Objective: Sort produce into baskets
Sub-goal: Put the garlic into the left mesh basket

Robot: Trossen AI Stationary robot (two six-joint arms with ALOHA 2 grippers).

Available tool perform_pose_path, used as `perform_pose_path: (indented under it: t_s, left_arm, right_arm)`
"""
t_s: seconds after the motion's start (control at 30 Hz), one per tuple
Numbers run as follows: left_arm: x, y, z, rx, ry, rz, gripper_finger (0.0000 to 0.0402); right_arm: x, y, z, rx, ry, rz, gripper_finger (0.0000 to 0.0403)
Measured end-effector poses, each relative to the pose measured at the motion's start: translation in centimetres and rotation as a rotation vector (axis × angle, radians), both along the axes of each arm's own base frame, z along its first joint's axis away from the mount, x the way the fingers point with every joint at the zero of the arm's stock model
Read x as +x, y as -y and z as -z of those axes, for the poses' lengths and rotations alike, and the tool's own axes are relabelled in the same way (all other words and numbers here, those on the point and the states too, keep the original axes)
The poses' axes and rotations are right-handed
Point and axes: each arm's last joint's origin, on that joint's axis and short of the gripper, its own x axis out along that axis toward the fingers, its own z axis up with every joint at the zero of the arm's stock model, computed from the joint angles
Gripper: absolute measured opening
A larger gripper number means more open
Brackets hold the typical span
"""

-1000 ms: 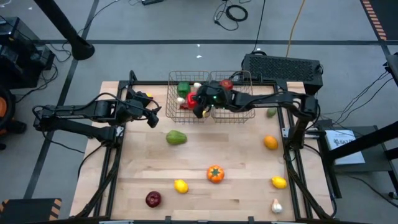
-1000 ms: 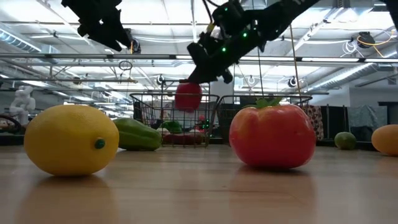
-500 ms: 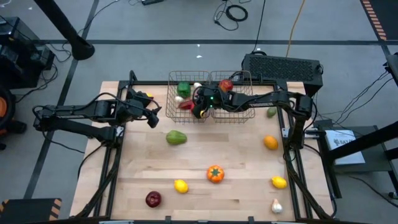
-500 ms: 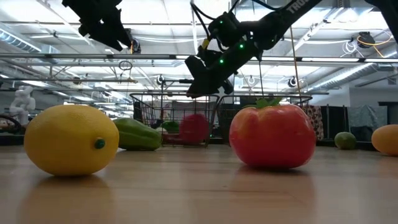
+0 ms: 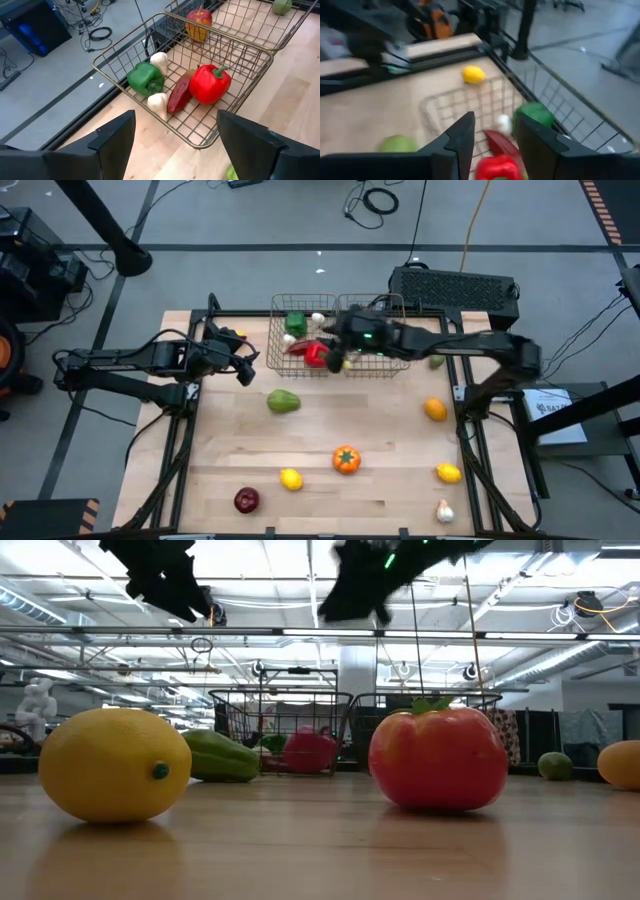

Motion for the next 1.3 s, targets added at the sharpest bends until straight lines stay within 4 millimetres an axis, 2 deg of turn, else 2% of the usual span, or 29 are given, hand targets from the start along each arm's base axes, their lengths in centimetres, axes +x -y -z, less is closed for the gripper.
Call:
perform_pose_path:
  t_s: [0.1, 0.2, 0.4, 0.53, 0.67, 0.9, 1.17, 1.3]
  left_arm:
    - [0.0, 0.0, 0.1, -0.003, -0.005, -0.002, 0.0286]
    - [-0.2, 0.0, 0.2, -0.026, -0.002, -0.023, 0.0286]
    - [0.0, 0.2, 0.3, -0.063, 0.019, -0.015, 0.0286]
    - [0.7, 0.5, 0.2, -0.062, 0.051, 0.005, 0.0286]
    - [1.5, 0.7, 0.0, -0.034, 0.068, 0.048, 0.0286]
    - [2.3, 0.7, 0.0, 0.002, 0.062, 0.084, 0.0286]
    - [2.4, 0.8, 0.2, 0.000, 0.045, 0.105, 0.0286]
    - [2.4, 0.8, 0.2, -0.020, 0.054, 0.113, 0.0286]
  right_arm:
    - [-3.2, -3.0, -3.4, -0.001, 0.021, -0.066, 0.0135]
    - [-6.5, -6.2, -5.3, 0.058, -0.004, -0.136, 0.0135]
    - [-12.4, -11.5, -6.4, 0.253, -0.078, -0.118, 0.0135]
    - [-14.8, -14.4, -6.0, 0.340, -0.122, -0.086, 0.0135]
    - [-15.9, -16.8, -4.7, 0.432, -0.207, -0.058, 0.0135]
    - [-15.6, -20.9, -2.1, 0.617, -0.388, -0.046, 0.0135]
    - [-15.7, -25.0, 1.3, 0.842, -0.648, 0.120, 0.0135]
    - [-16.5, -26.9, 2.7, 0.903, -0.779, 0.203, 0.0135]
